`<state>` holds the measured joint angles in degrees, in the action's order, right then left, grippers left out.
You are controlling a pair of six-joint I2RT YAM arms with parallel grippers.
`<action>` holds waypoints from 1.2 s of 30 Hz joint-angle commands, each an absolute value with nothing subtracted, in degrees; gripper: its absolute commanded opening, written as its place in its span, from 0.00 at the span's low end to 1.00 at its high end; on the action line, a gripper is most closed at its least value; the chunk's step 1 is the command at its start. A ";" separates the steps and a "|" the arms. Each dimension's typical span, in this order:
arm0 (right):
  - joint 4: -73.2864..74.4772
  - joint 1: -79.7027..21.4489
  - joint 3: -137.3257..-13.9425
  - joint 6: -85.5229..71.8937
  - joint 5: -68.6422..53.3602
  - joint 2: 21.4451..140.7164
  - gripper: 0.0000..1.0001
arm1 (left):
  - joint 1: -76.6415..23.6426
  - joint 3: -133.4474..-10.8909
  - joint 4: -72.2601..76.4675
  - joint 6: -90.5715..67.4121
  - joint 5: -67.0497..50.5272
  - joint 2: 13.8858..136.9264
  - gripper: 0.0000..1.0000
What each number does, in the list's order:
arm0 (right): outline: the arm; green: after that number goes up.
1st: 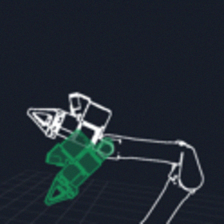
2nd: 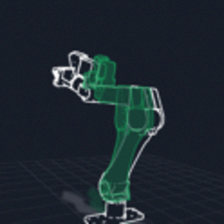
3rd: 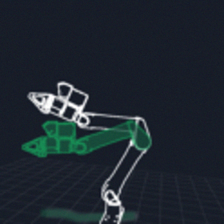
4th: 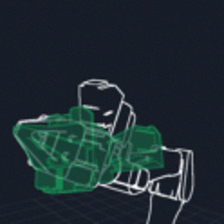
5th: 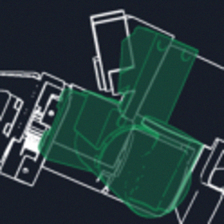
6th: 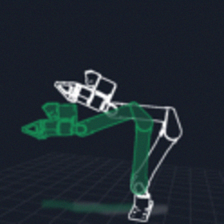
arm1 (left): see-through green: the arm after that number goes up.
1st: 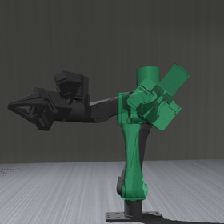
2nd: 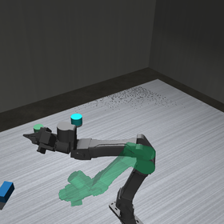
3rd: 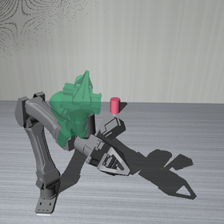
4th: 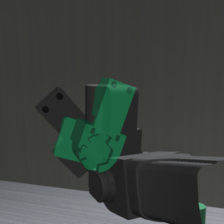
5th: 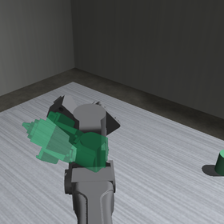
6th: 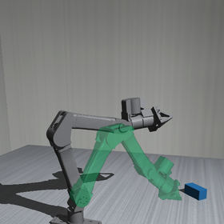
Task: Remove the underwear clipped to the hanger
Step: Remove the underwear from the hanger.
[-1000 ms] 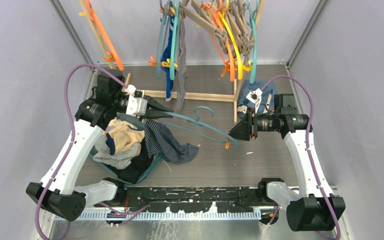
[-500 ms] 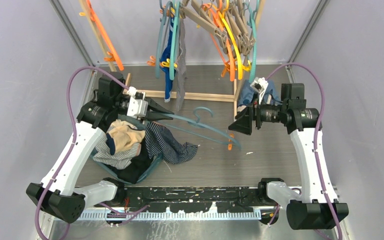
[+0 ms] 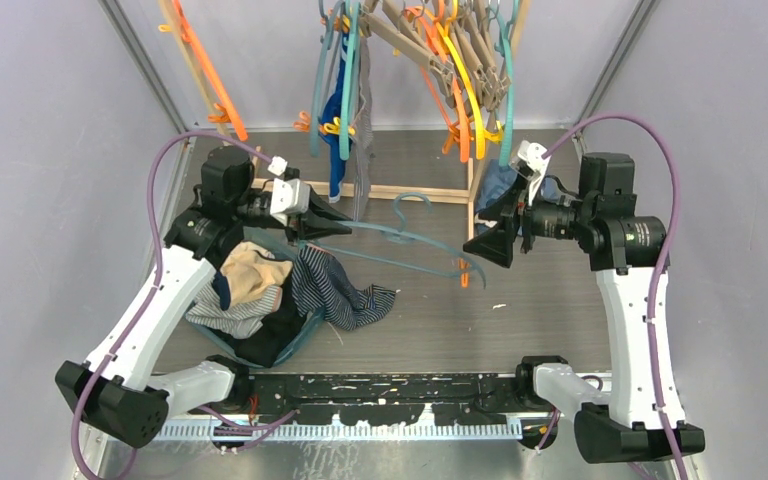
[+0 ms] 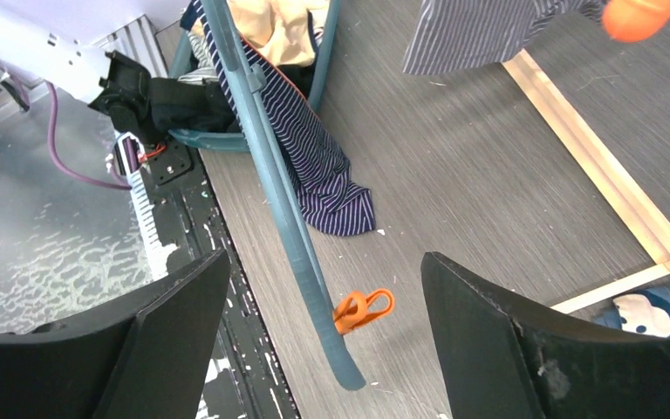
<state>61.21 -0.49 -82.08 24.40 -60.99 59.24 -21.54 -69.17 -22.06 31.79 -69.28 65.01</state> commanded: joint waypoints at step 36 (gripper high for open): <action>51.89 -15.52 -73.54 33.78 -47.97 54.41 0.01 | -24.87 -67.46 -12.10 14.74 -69.49 64.38 0.35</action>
<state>54.52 -15.75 -73.23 30.85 -51.29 56.40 -24.71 -66.50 -12.56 16.12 -66.98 65.87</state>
